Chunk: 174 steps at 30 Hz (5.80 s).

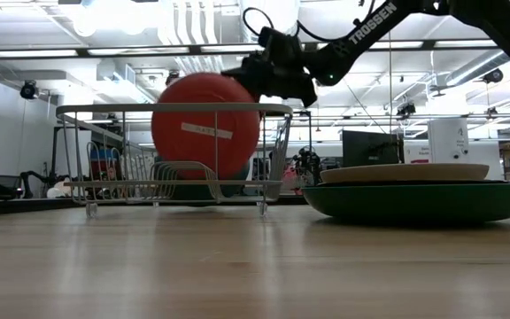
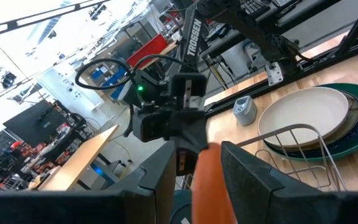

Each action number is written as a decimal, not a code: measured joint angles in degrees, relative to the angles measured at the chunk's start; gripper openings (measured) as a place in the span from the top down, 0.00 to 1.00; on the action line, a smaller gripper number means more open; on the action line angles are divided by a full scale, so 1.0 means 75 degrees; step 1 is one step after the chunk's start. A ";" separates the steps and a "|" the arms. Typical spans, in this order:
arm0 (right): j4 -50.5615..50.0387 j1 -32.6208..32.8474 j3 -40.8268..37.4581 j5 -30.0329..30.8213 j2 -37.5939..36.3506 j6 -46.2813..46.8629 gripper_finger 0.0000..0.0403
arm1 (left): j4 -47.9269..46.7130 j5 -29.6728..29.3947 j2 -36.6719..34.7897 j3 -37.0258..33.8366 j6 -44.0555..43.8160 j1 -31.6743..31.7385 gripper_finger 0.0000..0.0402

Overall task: Sort dishes
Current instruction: Put the orange plate into the dish rack, then put the white plate into the dish rack

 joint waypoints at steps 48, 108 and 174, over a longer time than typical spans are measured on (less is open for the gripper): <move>-0.4002 -0.0408 0.0000 0.0666 -0.1224 -0.2955 0.53 | 0.0042 -0.0128 0.0598 -0.0114 -0.1702 0.0003 0.71; -0.5406 0.7451 -0.6883 1.0947 -0.6950 -0.1799 0.72 | 0.3783 0.0091 0.3693 -0.0111 -0.1663 0.0000 0.71; -0.1567 0.0934 -0.4972 0.0635 -0.7794 -0.3298 1.00 | 0.3436 -0.2243 0.3826 -0.0111 -0.0787 -0.0441 0.71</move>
